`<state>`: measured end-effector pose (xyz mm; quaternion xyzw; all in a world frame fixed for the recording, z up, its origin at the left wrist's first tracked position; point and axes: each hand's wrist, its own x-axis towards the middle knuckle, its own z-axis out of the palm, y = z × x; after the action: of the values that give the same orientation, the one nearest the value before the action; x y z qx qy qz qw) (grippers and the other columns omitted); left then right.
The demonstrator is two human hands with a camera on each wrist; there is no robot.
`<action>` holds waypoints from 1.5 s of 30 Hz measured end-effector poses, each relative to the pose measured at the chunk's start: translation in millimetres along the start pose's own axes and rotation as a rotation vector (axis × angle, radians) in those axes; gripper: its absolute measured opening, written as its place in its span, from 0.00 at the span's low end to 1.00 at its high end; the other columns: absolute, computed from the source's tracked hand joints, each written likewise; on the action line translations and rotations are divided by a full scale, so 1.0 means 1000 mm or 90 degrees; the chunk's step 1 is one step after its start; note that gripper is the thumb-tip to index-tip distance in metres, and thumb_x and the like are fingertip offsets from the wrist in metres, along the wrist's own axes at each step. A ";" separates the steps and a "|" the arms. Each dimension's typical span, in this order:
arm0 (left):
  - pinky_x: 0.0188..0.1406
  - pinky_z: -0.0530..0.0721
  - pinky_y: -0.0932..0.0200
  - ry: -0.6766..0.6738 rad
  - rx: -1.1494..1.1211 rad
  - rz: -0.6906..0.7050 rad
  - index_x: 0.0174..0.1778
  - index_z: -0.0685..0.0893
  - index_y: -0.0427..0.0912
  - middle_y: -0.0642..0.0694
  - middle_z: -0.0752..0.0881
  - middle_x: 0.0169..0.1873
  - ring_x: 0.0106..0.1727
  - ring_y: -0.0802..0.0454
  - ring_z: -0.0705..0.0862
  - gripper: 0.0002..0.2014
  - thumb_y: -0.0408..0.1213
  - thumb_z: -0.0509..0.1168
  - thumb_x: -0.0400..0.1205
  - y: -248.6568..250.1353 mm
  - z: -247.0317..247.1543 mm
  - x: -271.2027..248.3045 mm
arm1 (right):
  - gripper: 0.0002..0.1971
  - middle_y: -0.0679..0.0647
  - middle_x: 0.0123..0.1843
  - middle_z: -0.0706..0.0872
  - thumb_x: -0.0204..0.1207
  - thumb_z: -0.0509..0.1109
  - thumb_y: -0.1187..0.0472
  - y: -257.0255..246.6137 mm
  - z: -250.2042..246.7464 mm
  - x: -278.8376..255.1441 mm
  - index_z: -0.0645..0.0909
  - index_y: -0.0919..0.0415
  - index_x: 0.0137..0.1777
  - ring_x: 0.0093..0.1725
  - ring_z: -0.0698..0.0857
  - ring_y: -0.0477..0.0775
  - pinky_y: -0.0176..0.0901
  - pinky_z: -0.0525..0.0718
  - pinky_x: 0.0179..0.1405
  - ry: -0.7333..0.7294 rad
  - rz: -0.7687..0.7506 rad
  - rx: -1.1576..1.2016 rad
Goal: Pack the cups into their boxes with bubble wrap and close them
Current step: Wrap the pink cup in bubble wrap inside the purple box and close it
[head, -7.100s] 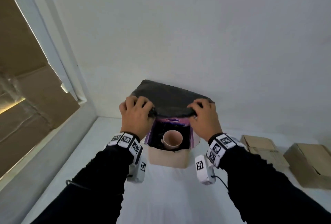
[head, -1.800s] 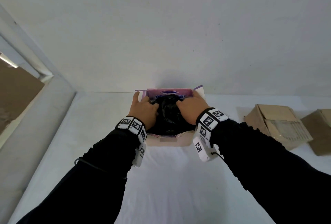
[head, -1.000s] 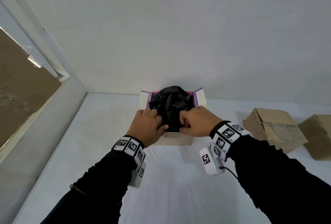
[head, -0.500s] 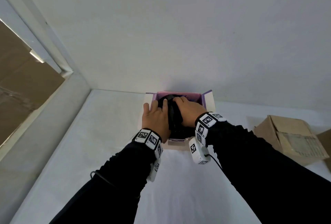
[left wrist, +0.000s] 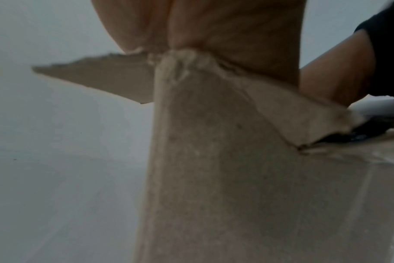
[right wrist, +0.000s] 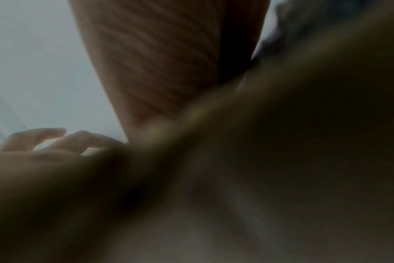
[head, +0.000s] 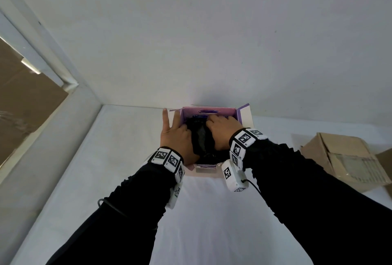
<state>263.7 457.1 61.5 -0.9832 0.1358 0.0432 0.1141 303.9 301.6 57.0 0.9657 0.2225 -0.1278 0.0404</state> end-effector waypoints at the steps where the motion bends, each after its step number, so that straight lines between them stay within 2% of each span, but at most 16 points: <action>1: 0.70 0.24 0.25 -0.002 0.005 0.001 0.66 0.79 0.56 0.56 0.85 0.58 0.82 0.36 0.46 0.29 0.65 0.54 0.72 0.000 0.000 0.000 | 0.33 0.56 0.69 0.77 0.67 0.74 0.50 0.001 0.000 -0.001 0.70 0.57 0.71 0.67 0.78 0.59 0.53 0.72 0.65 -0.003 0.001 0.009; 3: 0.70 0.24 0.25 0.001 0.013 0.003 0.63 0.79 0.55 0.55 0.86 0.56 0.82 0.36 0.46 0.29 0.65 0.55 0.71 0.000 0.001 0.000 | 0.34 0.55 0.62 0.84 0.66 0.73 0.49 0.001 0.000 -0.002 0.68 0.57 0.70 0.62 0.82 0.59 0.52 0.73 0.66 -0.001 0.001 0.015; 7: 0.71 0.26 0.25 0.018 0.015 0.002 0.75 0.69 0.52 0.51 0.81 0.67 0.83 0.34 0.45 0.37 0.66 0.52 0.70 0.000 0.002 0.001 | 0.39 0.52 0.52 0.88 0.64 0.73 0.47 0.001 0.003 -0.003 0.61 0.55 0.73 0.56 0.85 0.60 0.54 0.76 0.64 -0.001 0.001 0.016; 11: 0.70 0.26 0.25 0.012 0.040 -0.004 0.79 0.67 0.54 0.41 0.62 0.79 0.82 0.35 0.46 0.42 0.72 0.49 0.70 -0.001 0.003 0.000 | 0.36 0.56 0.66 0.82 0.66 0.72 0.45 0.000 0.002 -0.003 0.68 0.52 0.74 0.67 0.77 0.61 0.55 0.68 0.71 -0.006 0.014 -0.026; 13: 0.71 0.25 0.25 0.020 0.030 -0.009 0.78 0.68 0.53 0.41 0.62 0.78 0.81 0.35 0.49 0.39 0.69 0.52 0.72 -0.003 0.003 -0.001 | 0.33 0.57 0.68 0.80 0.68 0.71 0.45 -0.002 -0.001 -0.005 0.71 0.53 0.73 0.69 0.75 0.61 0.55 0.65 0.73 0.004 0.019 -0.060; 16: 0.70 0.24 0.23 0.014 0.017 -0.002 0.70 0.75 0.50 0.45 0.75 0.68 0.79 0.34 0.55 0.31 0.61 0.58 0.73 -0.004 -0.003 -0.005 | 0.28 0.59 0.69 0.75 0.67 0.69 0.44 0.003 -0.008 -0.016 0.78 0.56 0.66 0.68 0.72 0.62 0.59 0.63 0.70 0.098 0.034 -0.126; 18: 0.70 0.26 0.24 0.022 0.012 -0.012 0.59 0.80 0.46 0.48 0.82 0.59 0.79 0.35 0.57 0.24 0.56 0.62 0.72 -0.002 -0.005 -0.012 | 0.26 0.58 0.64 0.78 0.67 0.67 0.43 0.011 -0.007 -0.026 0.80 0.58 0.61 0.65 0.73 0.61 0.60 0.61 0.68 0.136 0.043 -0.155; 21: 0.73 0.30 0.26 0.042 -0.010 -0.045 0.49 0.85 0.47 0.49 0.81 0.59 0.79 0.38 0.57 0.19 0.54 0.59 0.73 0.003 0.000 -0.025 | 0.22 0.52 0.52 0.87 0.71 0.63 0.41 0.019 0.002 -0.038 0.84 0.56 0.53 0.68 0.71 0.59 0.62 0.49 0.71 0.154 0.049 -0.143; 24: 0.76 0.38 0.29 0.081 -0.012 -0.050 0.43 0.89 0.48 0.47 0.77 0.61 0.72 0.42 0.64 0.17 0.51 0.57 0.75 0.002 0.003 -0.032 | 0.20 0.49 0.50 0.88 0.77 0.57 0.42 0.017 0.007 -0.047 0.88 0.52 0.48 0.72 0.69 0.56 0.63 0.39 0.72 0.120 0.067 -0.090; 27: 0.77 0.47 0.33 0.156 -0.027 0.004 0.38 0.86 0.48 0.48 0.83 0.46 0.63 0.43 0.74 0.16 0.50 0.55 0.80 -0.002 0.002 -0.038 | 0.18 0.51 0.52 0.87 0.78 0.58 0.45 0.007 0.006 -0.060 0.84 0.55 0.51 0.67 0.74 0.59 0.63 0.49 0.71 0.186 0.061 -0.074; 30: 0.76 0.53 0.32 0.230 -0.090 0.068 0.43 0.80 0.46 0.50 0.85 0.35 0.60 0.42 0.79 0.19 0.58 0.54 0.79 -0.008 0.011 -0.052 | 0.22 0.50 0.51 0.81 0.76 0.58 0.35 -0.007 0.011 -0.081 0.78 0.53 0.53 0.52 0.77 0.56 0.54 0.70 0.53 0.340 -0.049 0.045; 33: 0.75 0.55 0.28 0.156 -0.054 0.129 0.44 0.82 0.48 0.53 0.86 0.43 0.71 0.42 0.75 0.22 0.65 0.64 0.71 -0.021 0.022 -0.067 | 0.26 0.47 0.48 0.81 0.73 0.59 0.30 -0.018 0.024 -0.095 0.79 0.52 0.53 0.49 0.76 0.52 0.49 0.71 0.48 0.231 -0.175 0.056; 35: 0.74 0.55 0.29 0.129 -0.013 0.152 0.40 0.83 0.50 0.54 0.87 0.46 0.73 0.40 0.74 0.15 0.57 0.74 0.69 -0.026 0.026 -0.070 | 0.17 0.50 0.50 0.85 0.75 0.66 0.43 -0.020 0.028 -0.096 0.81 0.54 0.55 0.52 0.81 0.56 0.49 0.73 0.52 0.155 -0.171 0.032; 37: 0.74 0.56 0.31 0.135 -0.001 0.174 0.38 0.85 0.50 0.54 0.88 0.44 0.72 0.38 0.76 0.11 0.51 0.77 0.68 -0.027 0.028 -0.071 | 0.10 0.51 0.49 0.88 0.76 0.67 0.54 -0.021 0.028 -0.098 0.82 0.53 0.55 0.52 0.84 0.56 0.47 0.73 0.56 0.147 -0.137 0.058; 41: 0.74 0.60 0.41 0.135 -0.006 0.246 0.37 0.85 0.50 0.56 0.88 0.41 0.68 0.45 0.80 0.10 0.48 0.77 0.69 -0.030 0.031 -0.082 | 0.08 0.50 0.44 0.88 0.79 0.64 0.57 -0.029 0.025 -0.106 0.81 0.49 0.56 0.46 0.84 0.55 0.45 0.67 0.63 0.135 -0.142 0.025; 45: 0.73 0.59 0.41 0.140 -0.019 0.233 0.47 0.80 0.48 0.56 0.87 0.37 0.57 0.53 0.84 0.14 0.46 0.76 0.71 -0.029 0.037 -0.093 | 0.11 0.54 0.46 0.89 0.79 0.60 0.58 -0.041 0.028 -0.116 0.76 0.51 0.60 0.48 0.85 0.60 0.46 0.71 0.55 0.097 -0.143 -0.005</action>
<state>180.9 517.0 42.5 -0.9425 0.3229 -0.0427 0.0747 179.1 286.2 59.9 0.9414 0.3322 -0.0570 0.0130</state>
